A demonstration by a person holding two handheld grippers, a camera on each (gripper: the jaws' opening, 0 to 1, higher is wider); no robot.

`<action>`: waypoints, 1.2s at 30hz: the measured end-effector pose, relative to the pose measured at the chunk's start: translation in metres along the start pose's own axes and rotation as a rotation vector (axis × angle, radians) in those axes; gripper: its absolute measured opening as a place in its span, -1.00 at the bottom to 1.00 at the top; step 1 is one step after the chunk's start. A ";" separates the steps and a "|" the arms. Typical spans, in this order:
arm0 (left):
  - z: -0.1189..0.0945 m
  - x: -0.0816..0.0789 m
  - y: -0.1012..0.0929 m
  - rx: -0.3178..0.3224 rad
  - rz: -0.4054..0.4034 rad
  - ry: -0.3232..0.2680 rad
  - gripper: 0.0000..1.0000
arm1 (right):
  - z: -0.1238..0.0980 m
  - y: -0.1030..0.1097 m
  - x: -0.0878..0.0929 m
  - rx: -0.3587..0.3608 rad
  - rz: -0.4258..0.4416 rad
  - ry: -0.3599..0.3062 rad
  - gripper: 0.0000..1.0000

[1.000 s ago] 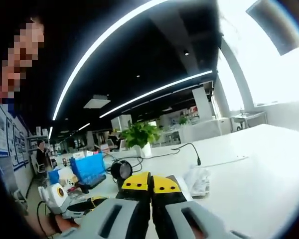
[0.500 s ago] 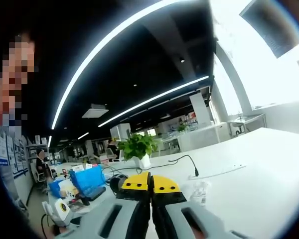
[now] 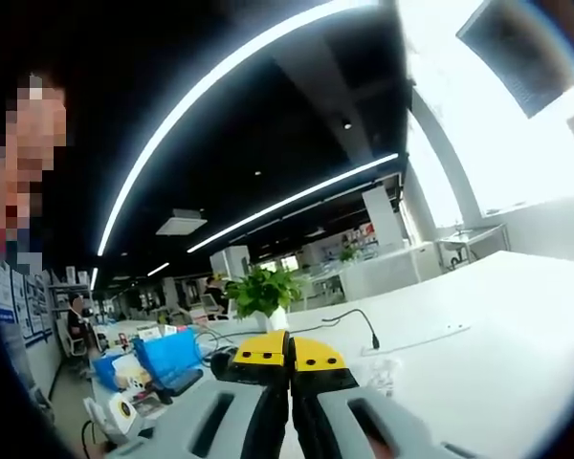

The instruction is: Clip sheet goods on table flip sheet goods clip sheet goods scan sheet goods put sheet goods back to table

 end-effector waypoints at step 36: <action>0.001 0.002 -0.002 -0.004 0.018 0.018 -0.40 | -0.082 -0.132 0.005 0.344 0.346 -0.143 -1.00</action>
Point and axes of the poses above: the point that each gripper's makers call its tool centre point, and the gripper's own axes: z roughly forward along the fingers, y roughly to its left, x roughly out of its underside, the point moved 4 cm from there along -z, roughly backward along the fingers, and after that the axes turned 15 degrees about y, right-handed, at the moved point
